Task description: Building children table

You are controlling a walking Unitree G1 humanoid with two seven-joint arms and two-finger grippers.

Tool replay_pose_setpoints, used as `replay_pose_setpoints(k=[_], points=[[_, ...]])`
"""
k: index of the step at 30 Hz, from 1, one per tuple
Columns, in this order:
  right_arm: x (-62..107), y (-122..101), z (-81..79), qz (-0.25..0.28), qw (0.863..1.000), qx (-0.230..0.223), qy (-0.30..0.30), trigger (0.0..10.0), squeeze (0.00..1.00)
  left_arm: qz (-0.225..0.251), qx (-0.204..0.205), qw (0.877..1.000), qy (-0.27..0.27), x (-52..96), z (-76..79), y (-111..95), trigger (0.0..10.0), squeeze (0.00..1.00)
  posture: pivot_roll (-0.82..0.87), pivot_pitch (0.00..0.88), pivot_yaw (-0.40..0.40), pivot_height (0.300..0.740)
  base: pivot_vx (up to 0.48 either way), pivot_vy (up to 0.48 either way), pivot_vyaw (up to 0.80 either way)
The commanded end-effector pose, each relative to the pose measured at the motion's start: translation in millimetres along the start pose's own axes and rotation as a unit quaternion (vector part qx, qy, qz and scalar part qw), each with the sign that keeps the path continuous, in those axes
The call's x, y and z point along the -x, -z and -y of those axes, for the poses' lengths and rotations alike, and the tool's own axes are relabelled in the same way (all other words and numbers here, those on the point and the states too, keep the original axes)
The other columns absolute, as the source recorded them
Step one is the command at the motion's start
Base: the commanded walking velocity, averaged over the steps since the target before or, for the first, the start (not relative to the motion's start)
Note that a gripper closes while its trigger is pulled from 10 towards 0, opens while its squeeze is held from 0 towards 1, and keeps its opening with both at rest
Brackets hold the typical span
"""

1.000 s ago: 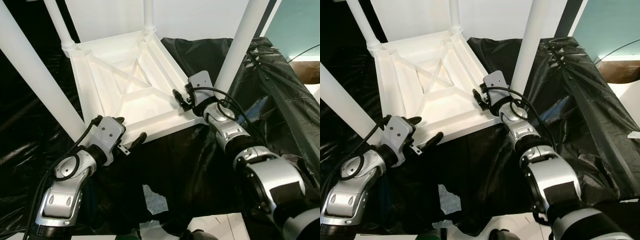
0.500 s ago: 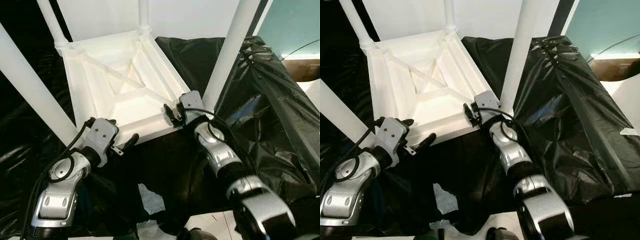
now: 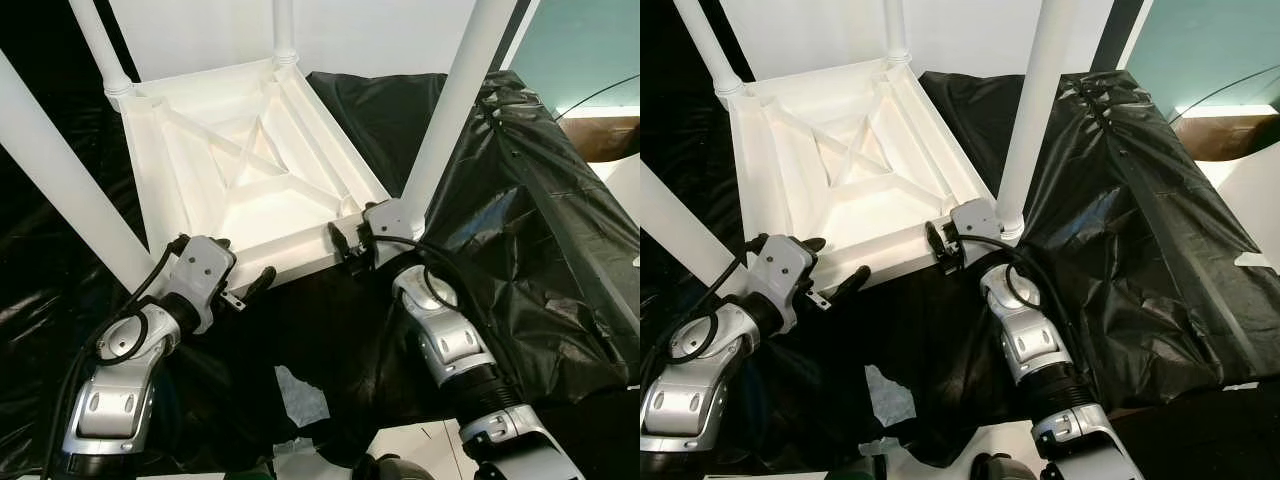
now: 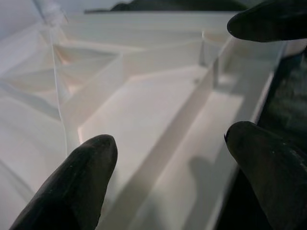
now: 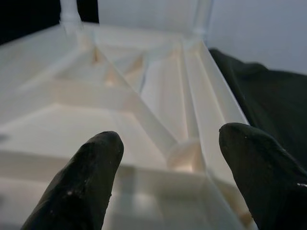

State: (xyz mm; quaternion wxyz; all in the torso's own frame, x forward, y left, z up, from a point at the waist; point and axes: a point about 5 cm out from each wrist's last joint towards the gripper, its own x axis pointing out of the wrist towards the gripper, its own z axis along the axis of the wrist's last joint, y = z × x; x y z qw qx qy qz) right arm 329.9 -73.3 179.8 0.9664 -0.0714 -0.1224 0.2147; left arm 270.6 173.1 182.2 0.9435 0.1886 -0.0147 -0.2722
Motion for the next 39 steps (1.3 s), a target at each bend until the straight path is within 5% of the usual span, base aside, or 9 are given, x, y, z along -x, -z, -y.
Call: replay_pose_setpoints(k=[1, 8, 19, 28, 39], points=[[3.4, -9, 2.2, 0.035, 0.999, -0.012, -0.029, 10.0, 0.0, 0.011, 0.011, 0.999, -0.047, 0.3, -2.4, -3, 10.0, 0.0, 0.19, 0.133, -0.06, 0.74, 0.0, 0.0, 0.0], [17.3, -10, 5.6, 0.043, 0.995, -0.042, -0.079, 10.0, 0.0, 0.029, 0.021, 0.999, -0.039, -0.1, 4.9, -7, 10.0, 0.0, 0.18, 0.126, -0.052, 0.74, 0.0, 0.0, 0.0], [70.5, -6, -2.7, 0.012, 0.97, -0.097, -0.223, 10.0, 0.0, 0.03, 0.052, 0.998, 0.023, 2.1, 33.7, -8, 10.0, 0.0, 0.16, 0.118, -0.032, 0.74, 0.0, 0.0, 0.0], [89.4, 2, 23.3, -0.025, 0.977, -0.085, -0.194, 10.0, 0.0, 0.007, 0.042, 0.998, 0.046, -6.2, 47.0, -1, 10.0, 0.0, 0.13, 0.106, -0.021, 0.74, 0.0, 0.0, 0.0], [111.1, 18, 23.1, -0.053, 0.99, -0.093, -0.088, 10.0, 0.0, 0.007, 0.07, 0.998, 0.007, -4.1, 39.6, -3, 10.0, 0.0, 0.1, 0.103, 0.001, 0.74, 0.0, 0.0, 0.0]])
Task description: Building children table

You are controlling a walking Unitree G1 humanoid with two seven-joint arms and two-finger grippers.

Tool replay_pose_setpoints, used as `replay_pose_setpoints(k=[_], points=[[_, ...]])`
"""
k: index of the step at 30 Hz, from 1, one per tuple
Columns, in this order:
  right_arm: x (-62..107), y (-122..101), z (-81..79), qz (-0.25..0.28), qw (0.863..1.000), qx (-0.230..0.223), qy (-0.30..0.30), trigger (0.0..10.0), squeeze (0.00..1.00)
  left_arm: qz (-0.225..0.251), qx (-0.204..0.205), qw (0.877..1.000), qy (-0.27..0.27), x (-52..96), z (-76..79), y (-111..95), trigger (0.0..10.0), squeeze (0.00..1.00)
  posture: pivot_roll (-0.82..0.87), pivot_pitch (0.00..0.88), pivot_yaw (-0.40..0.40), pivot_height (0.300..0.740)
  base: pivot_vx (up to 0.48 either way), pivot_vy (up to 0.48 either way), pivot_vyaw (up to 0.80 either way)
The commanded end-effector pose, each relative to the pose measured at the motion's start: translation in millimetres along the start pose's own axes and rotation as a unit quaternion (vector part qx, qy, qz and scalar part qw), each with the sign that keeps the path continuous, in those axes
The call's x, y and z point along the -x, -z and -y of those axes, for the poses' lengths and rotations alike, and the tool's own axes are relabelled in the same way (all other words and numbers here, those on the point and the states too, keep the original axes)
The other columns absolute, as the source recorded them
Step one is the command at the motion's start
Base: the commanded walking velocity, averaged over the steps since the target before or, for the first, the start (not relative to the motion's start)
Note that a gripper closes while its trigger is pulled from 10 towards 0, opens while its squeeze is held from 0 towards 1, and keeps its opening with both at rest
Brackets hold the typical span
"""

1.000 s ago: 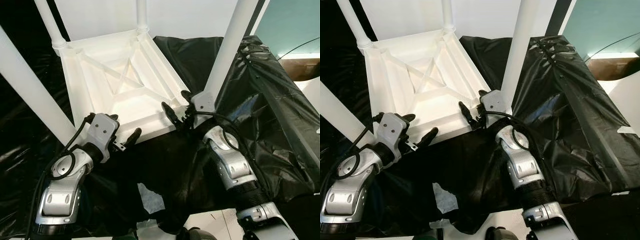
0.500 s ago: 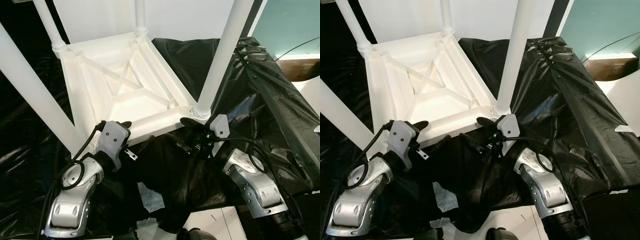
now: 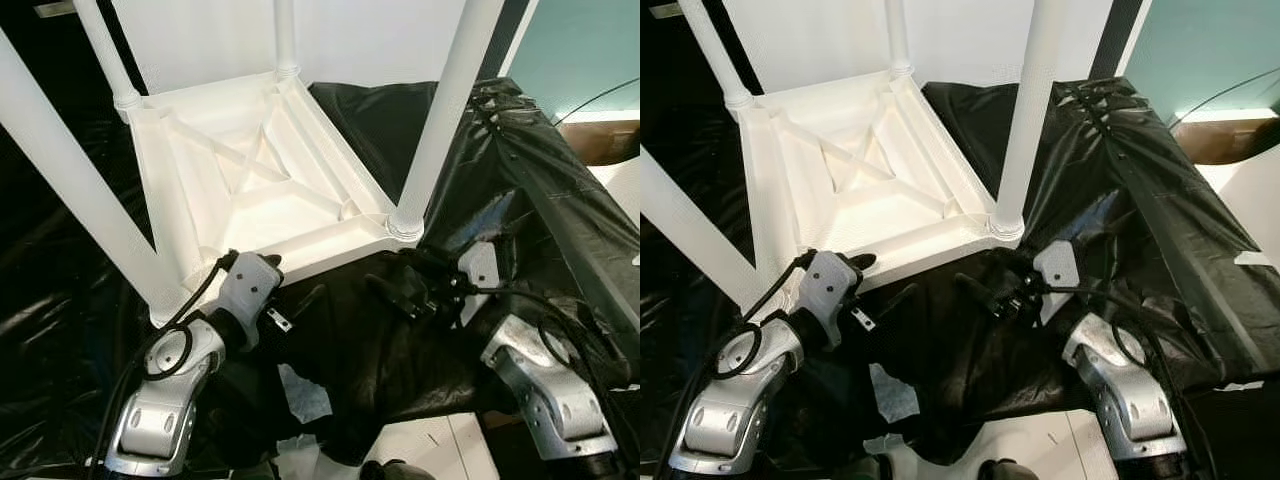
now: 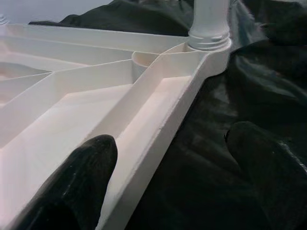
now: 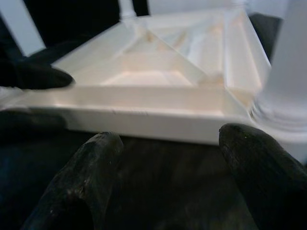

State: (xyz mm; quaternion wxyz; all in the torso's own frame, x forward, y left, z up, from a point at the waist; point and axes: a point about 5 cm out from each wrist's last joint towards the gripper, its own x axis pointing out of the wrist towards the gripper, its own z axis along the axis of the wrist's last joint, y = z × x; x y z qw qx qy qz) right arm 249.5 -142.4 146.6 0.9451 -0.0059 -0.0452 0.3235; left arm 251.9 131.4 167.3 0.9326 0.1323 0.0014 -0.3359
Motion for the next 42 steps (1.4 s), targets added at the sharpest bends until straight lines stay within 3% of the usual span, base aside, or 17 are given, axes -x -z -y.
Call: replay_pose_setpoints(k=[1, 4, 7, 11, 13, 20, 33, 38, 42], points=[[3.4, 2, -1.1, -0.001, 1.0, -0.002, 0.019, 10.0, 0.0, -0.001, 0.013, 0.998, -0.058, 3.8, -7.4, -1, 10.0, 0.0, 0.1, 0.103, 0.001, 0.74, 0.0, 0.0, 0.0], [4.4, 2, -0.1, 0.001, 1.0, -0.001, 0.029, 10.0, 0.0, 0.002, 0.018, 0.998, -0.065, 5.3, -8.0, -2, 10.0, 0.0, 0.09, 0.103, 0.008, 0.74, 0.0, 0.0, 0.0], [12.0, 6, 14.9, 0.008, 0.995, 0.014, 0.101, 10.0, 0.0, 0.003, 0.021, 0.997, -0.074, 6.9, -6.0, -2, 10.0, 0.0, 0.1, 0.103, 0.008, 0.74, 0.0, 0.0, 0.0], [14.3, 6, 28.1, 0.009, 0.989, 0.025, 0.147, 10.0, 0.0, 0.001, 0.022, 0.997, -0.078, 6.9, -5.7, -1, 10.0, 0.0, 0.1, 0.103, 0.009, 0.74, 0.0, 0.0, 0.0], [10.3, 2, 39.4, 0.016, 0.985, 0.037, 0.167, 10.0, 0.0, -0.003, 0.022, 0.997, -0.081, 7.4, -6.4, 1, 10.0, 0.0, 0.1, 0.103, 0.009, 0.74, 0.0, 0.0, 0.0], [-7.5, -11, 55.7, 0.038, 0.977, 0.059, 0.204, 10.0, 0.0, -0.008, 0.021, 0.996, -0.083, 8.9, -8.5, 2, 10.0, 0.0, 0.11, 0.099, 0.0, 0.74, 0.0, 0.0, 0.0], [-44.8, -17, 84.1, 0.039, 0.971, 0.085, 0.221, 10.0, 0.0, -0.007, 0.026, 0.995, -0.098, 16.8, -10.4, 2, 10.0, 0.0, 0.15, 0.09, -0.036, 0.74, 0.0, 0.0, 0.0], [-52.7, -18, 88.4, 0.039, 0.973, 0.081, 0.213, 10.0, 0.0, -0.006, 0.026, 0.994, -0.102, 16.8, -10.6, 1, 10.0, 0.0, 0.15, 0.089, -0.039, 0.74, 0.0, 0.0, 0.0], [-66.8, -22, 91.2, 0.041, 0.981, 0.074, 0.173, 10.0, 0.0, -0.002, 0.028, 0.994, -0.107, 16.7, -8.8, -1, 10.0, 0.0, 0.18, 0.087, -0.063, 0.74, 0.0, 0.0, 0.0]])
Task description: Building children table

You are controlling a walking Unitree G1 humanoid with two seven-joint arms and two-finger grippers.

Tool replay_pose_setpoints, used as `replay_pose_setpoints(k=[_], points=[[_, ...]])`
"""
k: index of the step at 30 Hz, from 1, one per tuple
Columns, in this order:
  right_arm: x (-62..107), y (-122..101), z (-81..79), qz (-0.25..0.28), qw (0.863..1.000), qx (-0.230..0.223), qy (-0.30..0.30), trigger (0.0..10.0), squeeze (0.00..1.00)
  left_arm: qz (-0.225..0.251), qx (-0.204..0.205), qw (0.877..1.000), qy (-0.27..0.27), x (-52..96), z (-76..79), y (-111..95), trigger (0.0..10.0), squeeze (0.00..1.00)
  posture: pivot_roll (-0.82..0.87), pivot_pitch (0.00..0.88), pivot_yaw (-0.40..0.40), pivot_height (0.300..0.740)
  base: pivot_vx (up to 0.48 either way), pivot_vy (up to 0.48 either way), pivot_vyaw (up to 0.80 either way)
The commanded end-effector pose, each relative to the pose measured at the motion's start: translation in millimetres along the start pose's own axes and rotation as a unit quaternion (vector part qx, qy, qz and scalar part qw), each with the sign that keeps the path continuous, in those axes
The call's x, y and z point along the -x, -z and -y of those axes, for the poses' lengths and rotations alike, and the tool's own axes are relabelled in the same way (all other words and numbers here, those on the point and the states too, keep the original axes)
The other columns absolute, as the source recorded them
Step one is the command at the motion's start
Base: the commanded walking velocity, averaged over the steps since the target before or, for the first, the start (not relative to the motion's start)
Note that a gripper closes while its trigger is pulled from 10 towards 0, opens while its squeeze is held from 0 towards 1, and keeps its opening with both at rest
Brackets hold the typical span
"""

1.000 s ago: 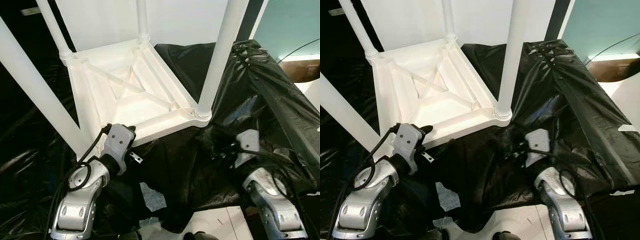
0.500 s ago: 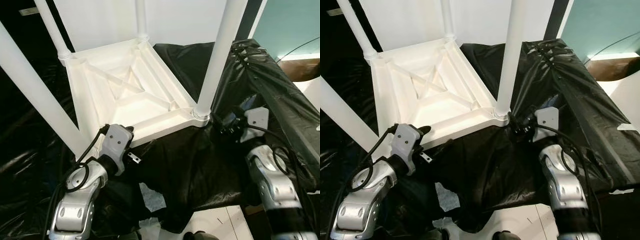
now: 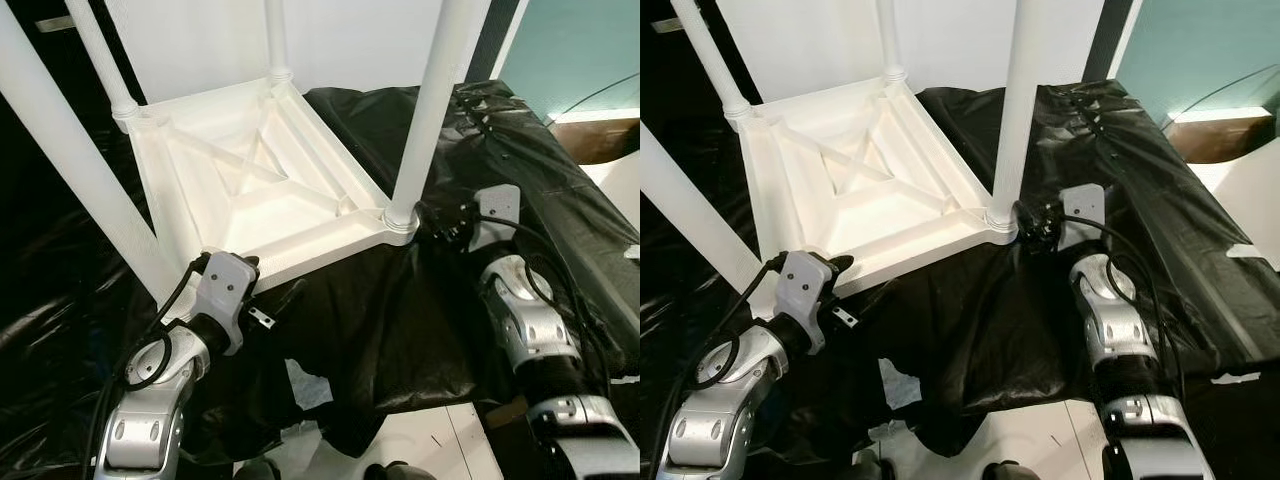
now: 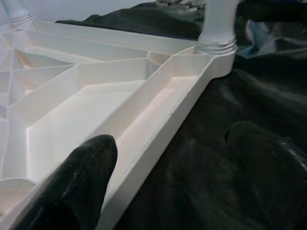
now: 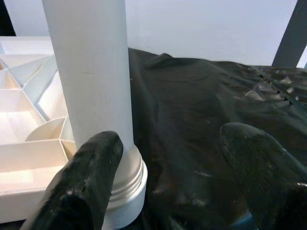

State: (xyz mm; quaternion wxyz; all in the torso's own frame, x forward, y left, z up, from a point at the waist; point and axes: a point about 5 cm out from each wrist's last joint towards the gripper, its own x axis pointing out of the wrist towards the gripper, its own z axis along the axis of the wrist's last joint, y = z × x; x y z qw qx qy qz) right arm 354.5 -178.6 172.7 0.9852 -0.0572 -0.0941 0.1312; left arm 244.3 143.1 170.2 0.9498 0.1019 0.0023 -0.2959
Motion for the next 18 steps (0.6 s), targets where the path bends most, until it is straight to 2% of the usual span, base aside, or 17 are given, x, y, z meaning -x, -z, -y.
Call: replay_pose_setpoints(k=[1, 11, 15, 18], points=[[-3.3, -5, -3.3, 0.016, 1.0, -0.002, -0.019, 10.0, 0.0, -0.004, -0.003, 0.998, -0.064, 2.8, -4.5, -1, 10.0, 0.0, 0.18, 0.087, -0.063, 0.74, 0.0, 0.0, 0.0], [11.7, 3, -12.8, 0.019, 0.999, -0.014, -0.037, 10.0, 0.0, -0.005, 0.006, 0.998, -0.069, 6.4, 2.0, 2, 10.0, 0.0, 0.18, 0.099, -0.082, 0.74, 0.0, 0.0, 0.0], [12.5, 11, -6.4, 0.009, 0.999, -0.022, -0.042, 10.0, 0.0, -0.003, 0.014, 0.998, -0.064, 4.4, 5.8, 2, 10.0, 0.0, 0.17, 0.099, -0.08, 0.74, 0.0, 0.0, 0.0], [5.5, 13, -1.5, 0.0, 0.998, -0.012, -0.054, 10.0, 0.0, -0.004, 0.013, 0.998, -0.06, 0.4, 6.1, 3, 10.0, 0.0, 0.16, 0.096, -0.073, 0.74, 0.0, 0.0, 0.0]])
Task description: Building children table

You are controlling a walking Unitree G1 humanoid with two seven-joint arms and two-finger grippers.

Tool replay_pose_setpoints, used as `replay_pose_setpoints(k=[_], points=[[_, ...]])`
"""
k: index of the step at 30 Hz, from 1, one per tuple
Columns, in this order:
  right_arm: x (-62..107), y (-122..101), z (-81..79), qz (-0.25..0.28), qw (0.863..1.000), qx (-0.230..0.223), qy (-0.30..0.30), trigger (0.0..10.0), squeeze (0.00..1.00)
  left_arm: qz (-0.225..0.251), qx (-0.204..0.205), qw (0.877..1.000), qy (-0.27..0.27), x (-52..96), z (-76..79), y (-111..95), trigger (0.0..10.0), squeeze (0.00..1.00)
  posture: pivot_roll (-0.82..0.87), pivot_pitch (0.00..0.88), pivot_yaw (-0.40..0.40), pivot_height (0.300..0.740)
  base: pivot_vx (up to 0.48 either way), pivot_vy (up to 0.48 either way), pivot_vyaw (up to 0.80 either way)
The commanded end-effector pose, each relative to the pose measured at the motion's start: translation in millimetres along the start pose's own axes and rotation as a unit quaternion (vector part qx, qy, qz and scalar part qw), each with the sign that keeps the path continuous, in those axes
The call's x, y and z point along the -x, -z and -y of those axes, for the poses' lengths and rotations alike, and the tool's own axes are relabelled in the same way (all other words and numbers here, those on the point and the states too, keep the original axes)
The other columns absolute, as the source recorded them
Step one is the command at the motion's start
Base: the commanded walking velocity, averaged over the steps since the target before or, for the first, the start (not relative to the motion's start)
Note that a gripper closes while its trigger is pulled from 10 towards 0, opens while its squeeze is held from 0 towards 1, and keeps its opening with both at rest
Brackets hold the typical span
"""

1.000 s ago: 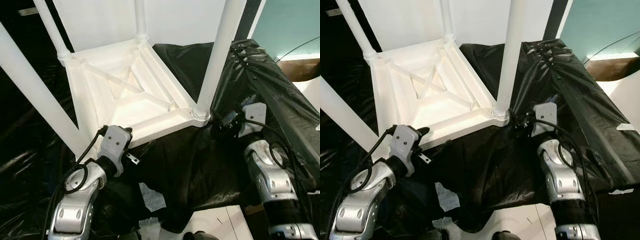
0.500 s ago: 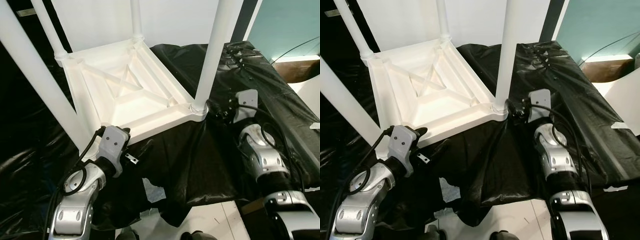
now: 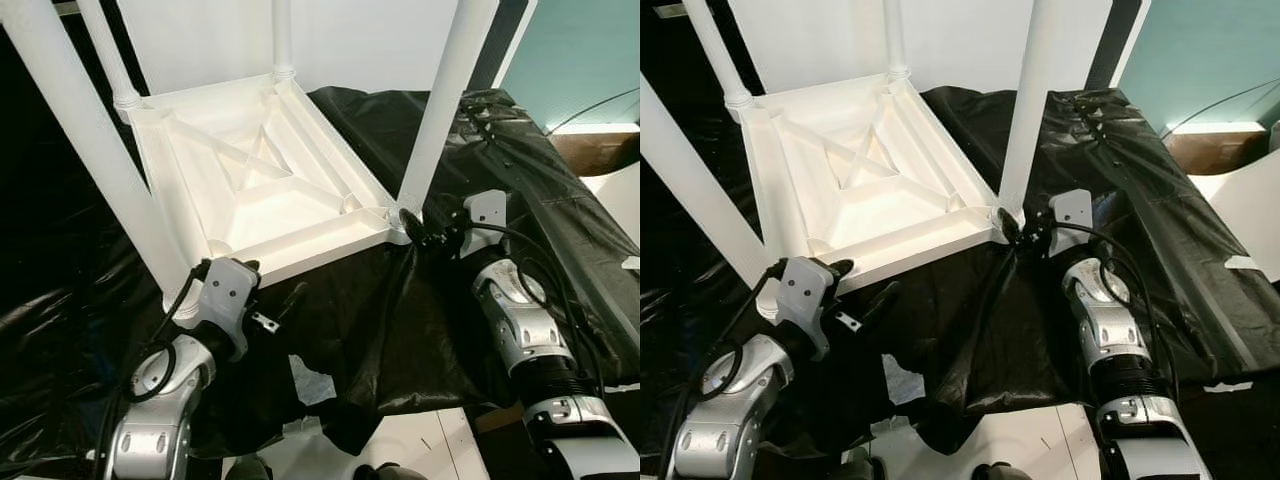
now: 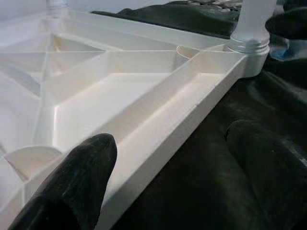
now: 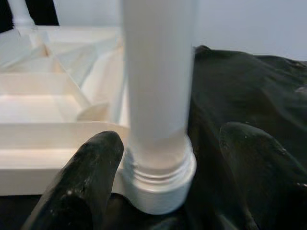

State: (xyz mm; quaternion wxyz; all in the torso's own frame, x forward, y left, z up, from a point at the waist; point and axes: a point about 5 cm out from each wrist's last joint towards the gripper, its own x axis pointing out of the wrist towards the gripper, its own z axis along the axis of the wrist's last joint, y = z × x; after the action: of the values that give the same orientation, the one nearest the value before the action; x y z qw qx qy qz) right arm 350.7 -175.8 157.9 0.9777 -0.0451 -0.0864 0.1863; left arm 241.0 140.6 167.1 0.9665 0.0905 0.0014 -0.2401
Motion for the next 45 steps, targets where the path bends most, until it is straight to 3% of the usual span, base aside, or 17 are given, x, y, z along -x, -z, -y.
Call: replay_pose_setpoints(k=[1, 10, 15, 23, 24, 26, 28, 31, 35, 39, 40, 45], points=[[-2.4, -1, 5.6, -0.002, 1.0, 0.007, -0.006, 10.0, 0.0, -0.001, 0.0, 1.0, -0.001, -1.5, 1.8, 0, 10.0, 0.0, 0.16, 0.096, -0.073, 0.74, 0.0, 0.0, 0.0], [-22.2, -8, 9.6, -0.013, 0.999, 0.009, -0.033, 10.0, 0.0, 0.002, -0.004, 1.0, 0.0, -3.6, -0.4, -3, 10.0, 0.0, 0.17, 0.092, -0.067, 0.74, 0.0, 0.0, 0.0], [-37.8, -11, 3.1, -0.027, 0.998, -0.006, -0.051, 10.0, 0.0, 0.002, -0.005, 1.0, -0.003, -2.3, -0.7, -4, 10.0, 0.0, 0.19, 0.091, -0.066, 0.74, 0.0, 0.0, 0.0], [-46.8, -14, 5.6, -0.037, 0.999, -0.011, -0.034, 10.0, 0.0, 0.002, -0.005, 1.0, -0.009, -0.5, -0.2, -5, 10.0, 0.0, 0.2, 0.099, -0.066, 0.74, 0.0, 0.0, 0.0], [-46.8, -14, 8.0, -0.04, 0.999, -0.012, -0.031, 3.5, 0.0, 0.002, -0.005, 1.0, -0.01, 0.4, 0.2, -5, 10.0, 0.0, 0.2, 0.099, -0.066, 0.74, 0.0, 0.0, 0.0], [-46.6, -14, 9.5, -0.041, 0.999, -0.013, -0.029, 3.5, 0.0, 0.002, -0.004, 1.0, -0.01, 0.9, 0.4, -5, 10.0, 0.0, 0.2, 0.099, -0.066, 0.74, 0.0, 0.0, 0.0], [-45.3, -14, 16.2, -0.047, 0.999, -0.017, -0.021, 0.0, 0.0, 0.0, -0.003, 1.0, -0.01, 2.0, 0.7, -5, 10.0, 0.0, 0.21, 0.112, -0.061, 0.74, 0.0, 0.0, 0.0], [-46.1, -16, 19.1, -0.044, 0.999, -0.023, -0.019, 0.0, 0.0, -0.001, -0.002, 1.0, -0.01, 2.4, 1.3, -5, 10.0, 0.0, 0.21, 0.113, -0.066, 0.74, 0.0, 0.0, 0.0], [-47.9, -16, 11.2, -0.034, 0.998, -0.026, -0.042, 0.0, 0.0, -0.002, 0.0, 1.0, -0.01, 3.3, 2.0, -5, 10.0, 0.0, 0.21, 0.114, -0.072, 0.74, 0.0, 0.0, 0.0], [-47.8, -12, -1.2, -0.023, 0.998, -0.011, -0.057, 0.0, 0.0, -0.002, 0.001, 1.0, -0.013, 4.2, 3.2, -4, 10.0, 0.0, 0.21, 0.112, -0.085, 0.74, 0.0, 0.0, 0.0], [-47.6, -10, -11.6, -0.016, 0.998, -0.003, -0.058, 0.0, 0.0, -0.002, 0.004, 1.0, -0.015, 3.8, 4.1, -4, 10.0, 0.0, 0.21, 0.112, -0.095, 0.74, 0.0, 0.0, 0.0], [-44.8, -7, -32.8, 0.009, 0.999, -0.004, -0.052, 0.0, 0.0, -0.001, 0.006, 1.0, -0.016, 2.9, 6.2, -3, 10.0, 0.0, 0.21, 0.109, -0.108, 0.74, 0.0, 0.0, 0.0]])
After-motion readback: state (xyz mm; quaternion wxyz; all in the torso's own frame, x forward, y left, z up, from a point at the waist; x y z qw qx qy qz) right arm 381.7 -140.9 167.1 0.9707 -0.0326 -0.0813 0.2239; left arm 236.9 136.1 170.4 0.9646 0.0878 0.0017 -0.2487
